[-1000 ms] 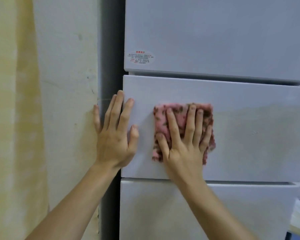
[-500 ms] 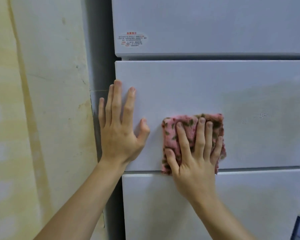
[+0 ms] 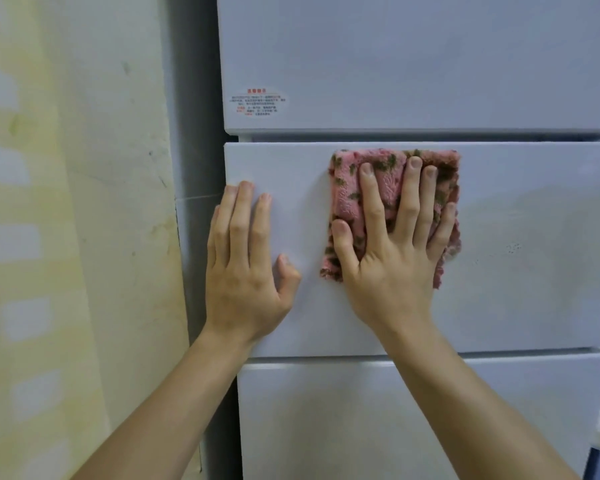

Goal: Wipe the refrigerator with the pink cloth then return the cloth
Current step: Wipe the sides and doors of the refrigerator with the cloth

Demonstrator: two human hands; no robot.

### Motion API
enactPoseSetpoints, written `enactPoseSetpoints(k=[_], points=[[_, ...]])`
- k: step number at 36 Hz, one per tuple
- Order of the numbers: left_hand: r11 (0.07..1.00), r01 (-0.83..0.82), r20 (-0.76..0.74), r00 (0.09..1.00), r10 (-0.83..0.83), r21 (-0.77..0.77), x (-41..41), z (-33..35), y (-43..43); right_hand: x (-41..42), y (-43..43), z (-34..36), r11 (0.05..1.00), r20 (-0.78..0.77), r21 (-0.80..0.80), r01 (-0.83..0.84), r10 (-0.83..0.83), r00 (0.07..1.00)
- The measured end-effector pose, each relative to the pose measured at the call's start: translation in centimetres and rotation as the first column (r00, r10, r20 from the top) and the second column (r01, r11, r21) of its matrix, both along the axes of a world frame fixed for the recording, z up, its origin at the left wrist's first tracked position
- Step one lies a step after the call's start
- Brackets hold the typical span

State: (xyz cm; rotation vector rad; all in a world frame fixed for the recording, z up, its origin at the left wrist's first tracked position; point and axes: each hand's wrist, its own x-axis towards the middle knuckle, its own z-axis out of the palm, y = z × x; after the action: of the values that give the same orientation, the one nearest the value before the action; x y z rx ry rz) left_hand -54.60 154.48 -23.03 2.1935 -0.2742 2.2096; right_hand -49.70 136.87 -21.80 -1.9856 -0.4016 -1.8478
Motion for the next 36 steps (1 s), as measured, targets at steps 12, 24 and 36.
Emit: enactPoseSetpoints(k=[12,24,36], points=[[1.000,0.022,-0.004,1.000,-0.022,0.010,0.0,-0.2,-0.2,-0.2,-0.6,-7.4,0.998,-0.063,-0.057,-0.008,0.004,0.998],[1.000,-0.026,-0.002,1.000,0.026,0.005,-0.2,0.4,-0.8,0.0,-0.7,0.5,0.999,0.002,0.015,-0.033,0.033,0.999],[0.998,-0.057,0.013,0.998,0.057,0.001,-0.1,0.2,-0.9,0.1,-2.0,-9.8,0.998,-0.065,-0.032,-0.062,0.060,0.996]])
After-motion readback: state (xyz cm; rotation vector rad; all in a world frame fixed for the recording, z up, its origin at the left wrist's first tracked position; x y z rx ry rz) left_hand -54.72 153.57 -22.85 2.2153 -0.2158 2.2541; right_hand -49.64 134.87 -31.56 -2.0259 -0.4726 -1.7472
